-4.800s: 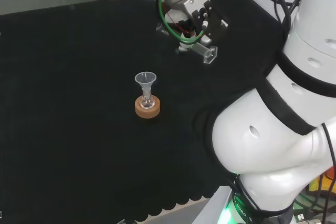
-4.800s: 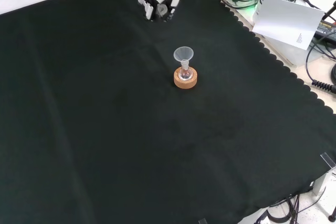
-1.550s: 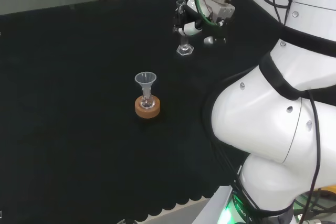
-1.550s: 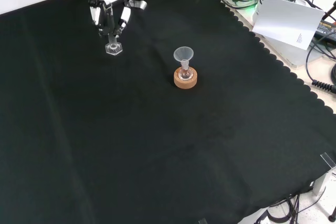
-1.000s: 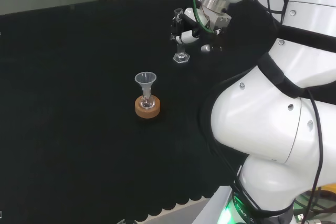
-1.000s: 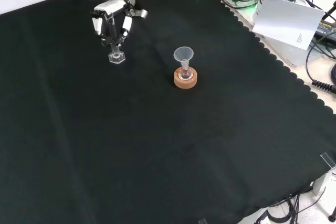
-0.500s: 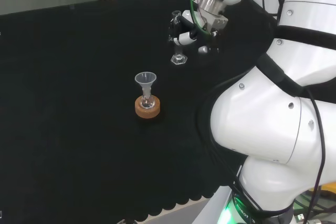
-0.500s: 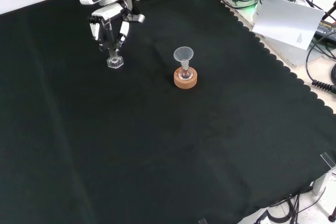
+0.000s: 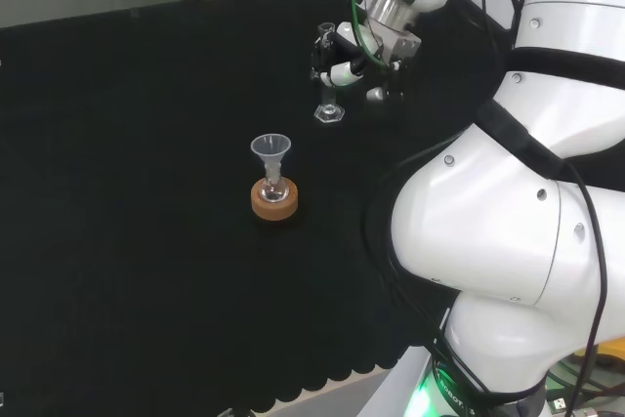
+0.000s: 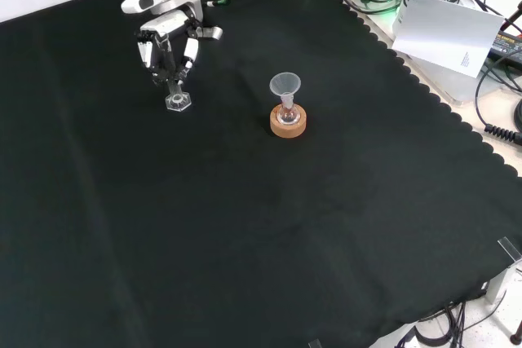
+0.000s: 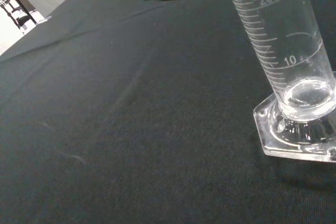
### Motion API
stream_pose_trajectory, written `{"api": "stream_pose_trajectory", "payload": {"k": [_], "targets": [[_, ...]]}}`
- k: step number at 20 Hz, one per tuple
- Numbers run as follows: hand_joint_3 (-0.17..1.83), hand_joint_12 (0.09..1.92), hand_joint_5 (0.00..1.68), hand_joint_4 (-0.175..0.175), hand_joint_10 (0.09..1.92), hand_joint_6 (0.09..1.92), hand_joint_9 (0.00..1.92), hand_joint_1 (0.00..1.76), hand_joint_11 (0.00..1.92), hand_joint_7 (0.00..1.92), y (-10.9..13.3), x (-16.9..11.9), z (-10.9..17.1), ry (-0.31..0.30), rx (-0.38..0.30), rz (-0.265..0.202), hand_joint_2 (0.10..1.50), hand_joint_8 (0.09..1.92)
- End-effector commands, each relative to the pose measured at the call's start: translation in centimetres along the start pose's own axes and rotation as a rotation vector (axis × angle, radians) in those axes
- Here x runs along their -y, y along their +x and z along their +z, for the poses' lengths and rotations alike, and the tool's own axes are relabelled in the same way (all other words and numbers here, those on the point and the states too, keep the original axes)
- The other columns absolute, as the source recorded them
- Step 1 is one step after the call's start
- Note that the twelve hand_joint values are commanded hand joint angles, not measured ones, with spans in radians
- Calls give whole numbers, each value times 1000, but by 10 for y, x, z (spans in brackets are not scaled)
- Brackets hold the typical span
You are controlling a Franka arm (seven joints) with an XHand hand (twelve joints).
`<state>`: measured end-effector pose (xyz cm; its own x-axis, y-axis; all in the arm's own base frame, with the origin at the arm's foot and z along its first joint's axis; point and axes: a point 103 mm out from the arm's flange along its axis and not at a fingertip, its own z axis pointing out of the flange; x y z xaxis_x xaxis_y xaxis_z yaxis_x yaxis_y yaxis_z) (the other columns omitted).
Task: Put the graduated cylinder back on the table.
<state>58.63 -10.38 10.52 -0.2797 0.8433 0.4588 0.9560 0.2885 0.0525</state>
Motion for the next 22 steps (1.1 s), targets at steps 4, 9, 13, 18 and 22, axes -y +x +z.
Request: {"api": "stream_pose_trajectory", "payload": {"k": [4,9,13,18,22], "targets": [[36,907,971,-123,87,1018,1346,1131,1096,1075,-4,-1,4,31,-79,-23,1104,357],[2,1036,970,-36,87,1017,1272,1095,947,895,-6,-1,0,62,-69,-13,1118,574],[-25,1112,899,-40,87,830,1206,1052,832,820,-4,-2,-3,84,-35,-9,1090,618],[-142,1189,834,-57,87,638,1116,1006,698,757,-1,-5,-5,130,-22,16,1089,615],[-174,1227,742,-61,87,630,1051,988,627,695,0,-5,-11,103,-16,20,1088,616]]}}
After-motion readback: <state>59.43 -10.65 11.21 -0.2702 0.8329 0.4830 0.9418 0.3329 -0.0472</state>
